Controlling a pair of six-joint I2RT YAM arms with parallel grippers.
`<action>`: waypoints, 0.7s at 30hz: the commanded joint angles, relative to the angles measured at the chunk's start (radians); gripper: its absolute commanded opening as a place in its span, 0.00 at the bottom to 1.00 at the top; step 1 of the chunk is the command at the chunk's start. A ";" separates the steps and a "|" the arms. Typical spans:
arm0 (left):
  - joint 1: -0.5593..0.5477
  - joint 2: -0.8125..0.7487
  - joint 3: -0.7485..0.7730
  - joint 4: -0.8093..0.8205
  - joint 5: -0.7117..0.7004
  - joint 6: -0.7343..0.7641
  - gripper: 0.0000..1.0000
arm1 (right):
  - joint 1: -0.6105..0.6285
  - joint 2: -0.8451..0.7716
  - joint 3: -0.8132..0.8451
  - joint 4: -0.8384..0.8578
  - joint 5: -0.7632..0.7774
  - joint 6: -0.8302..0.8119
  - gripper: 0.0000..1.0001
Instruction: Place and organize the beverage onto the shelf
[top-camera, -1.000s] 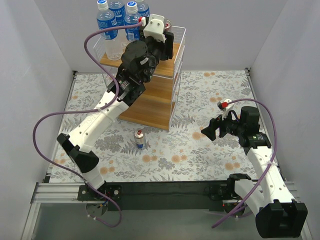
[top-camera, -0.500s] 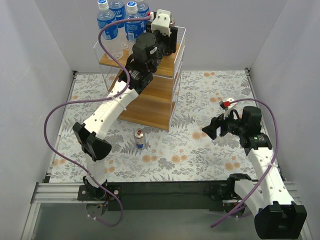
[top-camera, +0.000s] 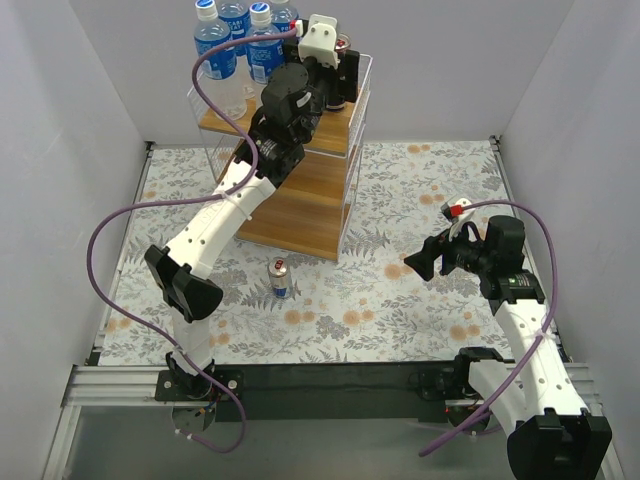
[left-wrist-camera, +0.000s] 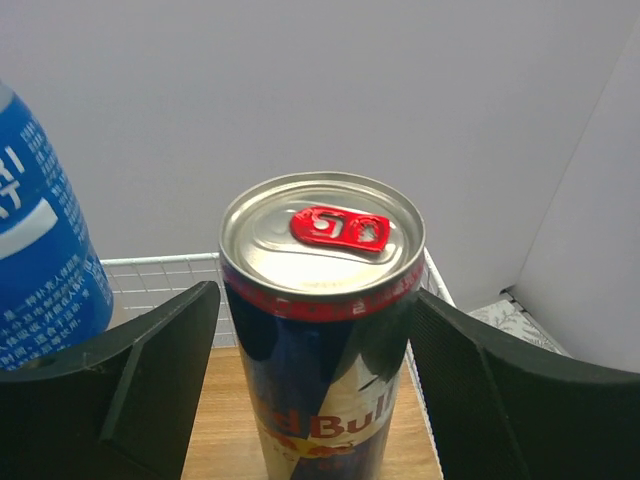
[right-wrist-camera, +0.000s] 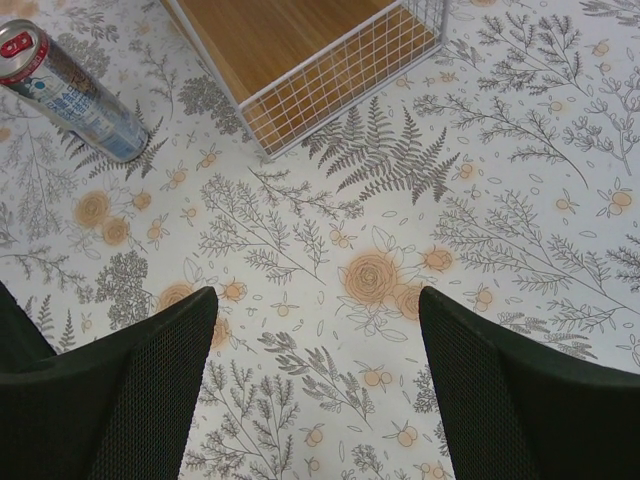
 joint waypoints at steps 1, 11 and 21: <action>0.005 -0.041 0.049 0.025 0.006 -0.017 0.75 | -0.007 -0.019 -0.010 0.030 -0.028 0.012 0.87; 0.005 -0.087 0.065 0.022 0.086 -0.075 0.78 | -0.008 -0.027 -0.011 0.029 -0.045 0.014 0.87; 0.003 -0.177 0.037 0.030 0.167 -0.137 0.79 | -0.007 -0.028 -0.004 0.018 -0.077 0.001 0.87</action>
